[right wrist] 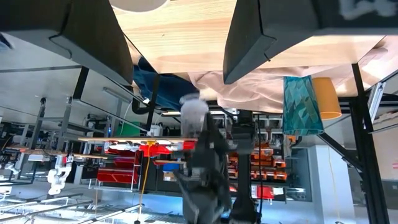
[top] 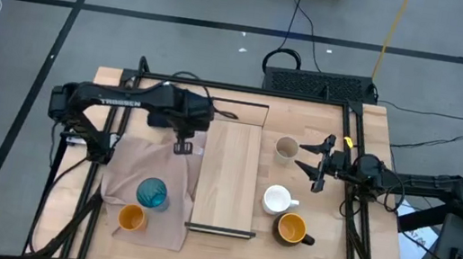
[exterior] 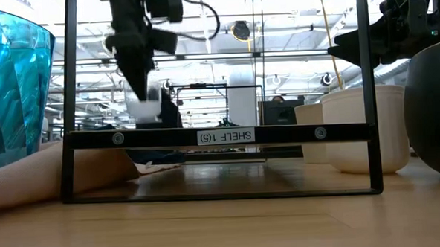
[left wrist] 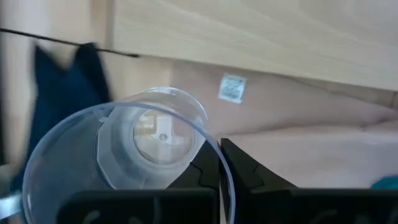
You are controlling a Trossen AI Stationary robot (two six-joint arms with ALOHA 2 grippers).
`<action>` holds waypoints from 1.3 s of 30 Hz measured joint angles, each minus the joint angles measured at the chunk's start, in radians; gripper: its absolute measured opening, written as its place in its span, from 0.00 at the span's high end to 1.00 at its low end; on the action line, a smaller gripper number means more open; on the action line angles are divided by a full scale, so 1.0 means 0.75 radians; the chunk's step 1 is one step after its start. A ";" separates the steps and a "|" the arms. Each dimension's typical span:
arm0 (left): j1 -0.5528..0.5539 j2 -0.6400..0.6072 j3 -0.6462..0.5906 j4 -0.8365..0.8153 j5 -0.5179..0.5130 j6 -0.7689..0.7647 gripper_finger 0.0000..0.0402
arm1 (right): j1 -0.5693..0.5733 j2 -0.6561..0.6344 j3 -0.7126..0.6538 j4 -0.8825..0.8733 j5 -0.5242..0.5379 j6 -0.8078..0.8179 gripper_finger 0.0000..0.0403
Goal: Stack small to large cups/mugs on shelf
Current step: Put the transparent glass on the shelf
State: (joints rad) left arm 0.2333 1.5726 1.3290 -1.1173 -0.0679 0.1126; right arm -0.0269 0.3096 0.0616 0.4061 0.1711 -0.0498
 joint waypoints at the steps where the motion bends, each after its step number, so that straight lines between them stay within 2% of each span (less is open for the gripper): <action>1: -0.007 0.000 0.040 -0.036 -0.023 0.013 1.00 | -0.001 0.000 0.000 0.000 0.000 0.000 0.40; 6: -0.056 0.000 0.216 -0.130 -0.026 0.098 1.00 | -0.001 0.000 0.000 0.000 0.000 0.000 0.40; 11: -0.105 0.000 0.314 -0.142 -0.014 0.226 1.00 | 0.000 0.000 0.000 0.000 0.000 0.000 0.40; 18: -0.203 0.000 0.342 -0.183 -0.004 0.554 1.00 | 0.000 0.000 0.000 0.000 0.000 0.000 0.40; 23: -0.272 0.000 0.342 -0.179 -0.037 0.643 1.00 | 0.000 0.000 0.000 0.000 0.000 0.000 0.40; 26: -0.308 0.000 0.342 -0.149 -0.090 0.667 1.00 | -0.001 0.000 0.000 0.000 0.000 0.000 0.40; 34: -0.332 0.000 0.342 -0.142 -0.121 0.654 1.00 | -0.001 0.000 0.000 0.000 0.000 0.004 0.40; 39: -0.319 0.000 0.342 -0.129 -0.206 0.411 1.00 | 0.000 0.000 0.000 0.000 0.000 0.004 0.40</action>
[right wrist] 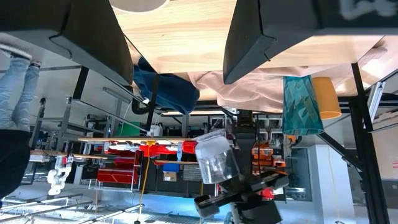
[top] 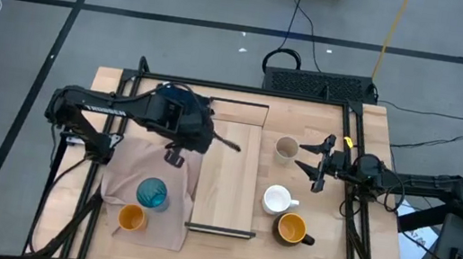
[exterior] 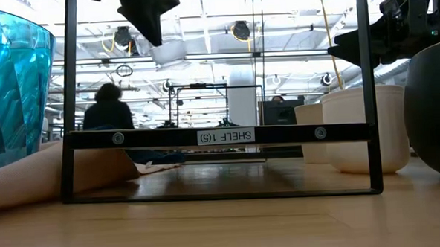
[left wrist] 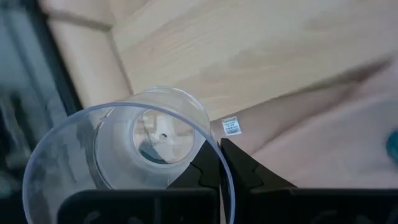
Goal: Stack small to large cups/mugs on shelf
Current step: Put the transparent glass on the shelf
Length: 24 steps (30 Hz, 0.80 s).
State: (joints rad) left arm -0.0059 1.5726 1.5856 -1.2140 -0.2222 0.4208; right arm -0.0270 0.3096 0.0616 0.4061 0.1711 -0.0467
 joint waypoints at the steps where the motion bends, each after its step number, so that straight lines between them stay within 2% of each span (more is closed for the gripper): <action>1: 0.010 0.000 0.000 -0.002 -0.010 -0.064 1.00 | 0.000 0.000 0.000 0.000 0.000 0.000 0.40; 10: 0.128 0.000 0.000 -0.004 -0.059 -0.553 1.00 | 0.000 0.000 0.000 0.001 0.000 0.001 0.40; 13: 0.159 0.000 0.000 0.036 -0.039 -0.717 1.00 | 0.000 0.000 0.000 0.001 0.000 0.001 0.40; 17: 0.160 0.000 0.000 0.078 0.070 -0.743 1.00 | 0.000 0.000 0.000 0.001 0.000 -0.001 0.40; 24: 0.154 0.000 0.000 0.088 0.082 -0.742 1.00 | 0.000 0.001 0.000 0.000 0.000 -0.004 0.40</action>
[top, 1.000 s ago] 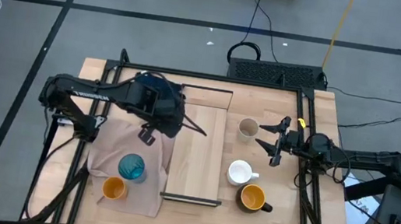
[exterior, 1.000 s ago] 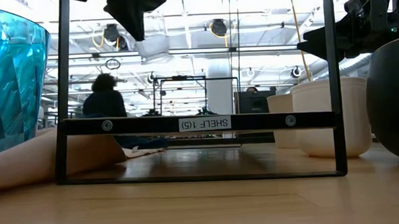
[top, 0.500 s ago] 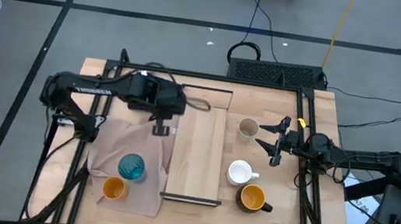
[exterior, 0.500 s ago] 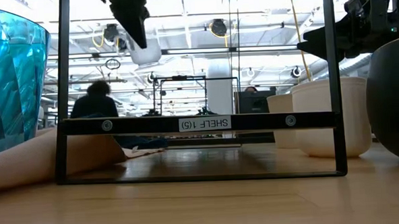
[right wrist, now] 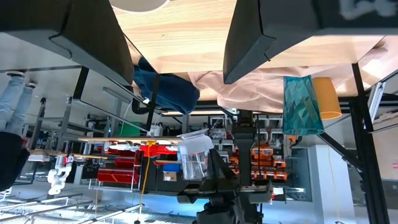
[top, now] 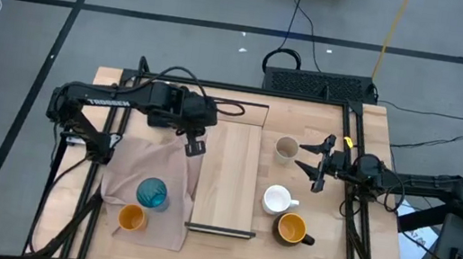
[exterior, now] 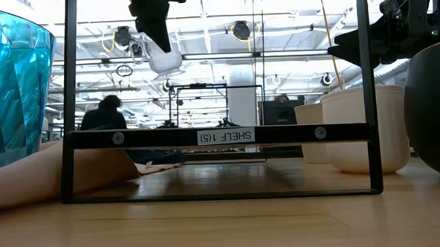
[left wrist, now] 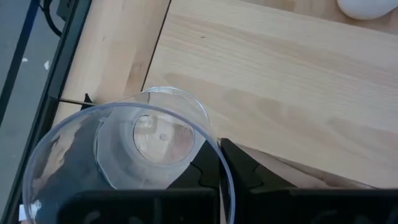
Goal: Stack small to large cups/mugs on shelf
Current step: Put the transparent glass on the shelf
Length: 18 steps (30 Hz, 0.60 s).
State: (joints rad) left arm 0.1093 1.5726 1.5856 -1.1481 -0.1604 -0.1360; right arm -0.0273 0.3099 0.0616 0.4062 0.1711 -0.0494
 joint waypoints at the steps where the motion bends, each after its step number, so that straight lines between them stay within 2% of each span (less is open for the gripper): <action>1: 0.003 0.000 0.000 0.000 0.001 0.001 1.00 | 0.000 -0.001 0.000 0.000 0.000 0.000 0.40; 6: 0.020 0.000 0.000 0.006 0.014 0.019 1.00 | 0.000 0.000 0.000 0.000 0.000 0.000 0.40; 12: 0.042 0.000 0.000 0.162 0.119 0.099 1.00 | 0.000 0.000 0.000 0.000 0.000 0.000 0.40; 18: 0.104 0.021 0.001 0.215 0.170 0.142 1.00 | 0.000 0.000 0.000 0.000 0.000 0.003 0.40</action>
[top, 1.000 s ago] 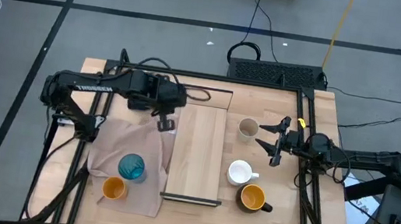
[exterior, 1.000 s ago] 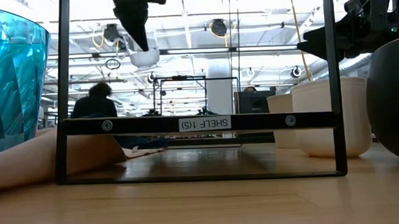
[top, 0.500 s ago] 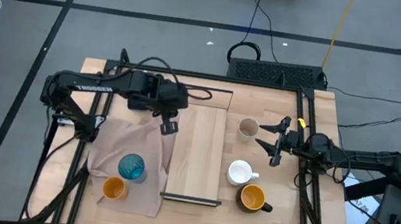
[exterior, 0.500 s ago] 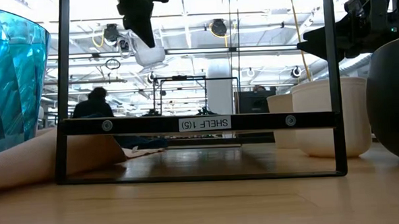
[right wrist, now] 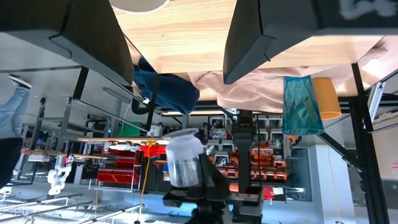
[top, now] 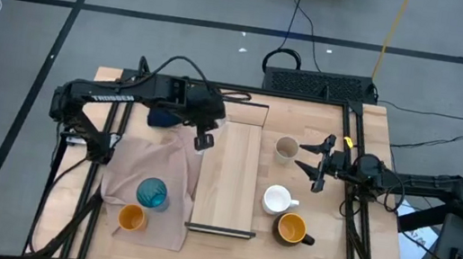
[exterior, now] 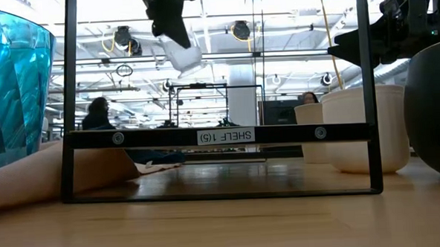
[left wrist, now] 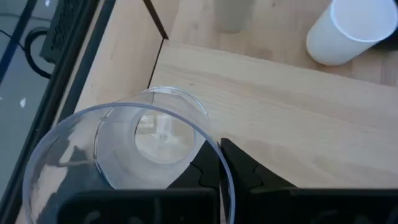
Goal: Stack small to large cups/mugs on shelf
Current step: Put the transparent glass on the shelf
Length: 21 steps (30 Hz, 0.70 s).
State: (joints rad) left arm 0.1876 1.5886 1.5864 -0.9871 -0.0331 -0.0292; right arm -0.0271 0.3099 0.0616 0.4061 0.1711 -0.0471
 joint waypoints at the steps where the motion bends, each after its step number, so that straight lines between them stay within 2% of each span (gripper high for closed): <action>1: 0.010 0.003 -0.001 -0.008 0.016 0.004 1.00 | 0.000 0.000 0.000 -0.001 0.000 0.000 0.40; 21: 0.052 0.237 -0.001 -0.017 0.104 0.202 1.00 | 0.000 0.000 0.000 -0.013 0.000 -0.024 0.40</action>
State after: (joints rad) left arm 0.2267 1.7661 1.5856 -0.9999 0.0446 0.1223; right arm -0.0270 0.3097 0.0616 0.3962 0.1711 -0.0654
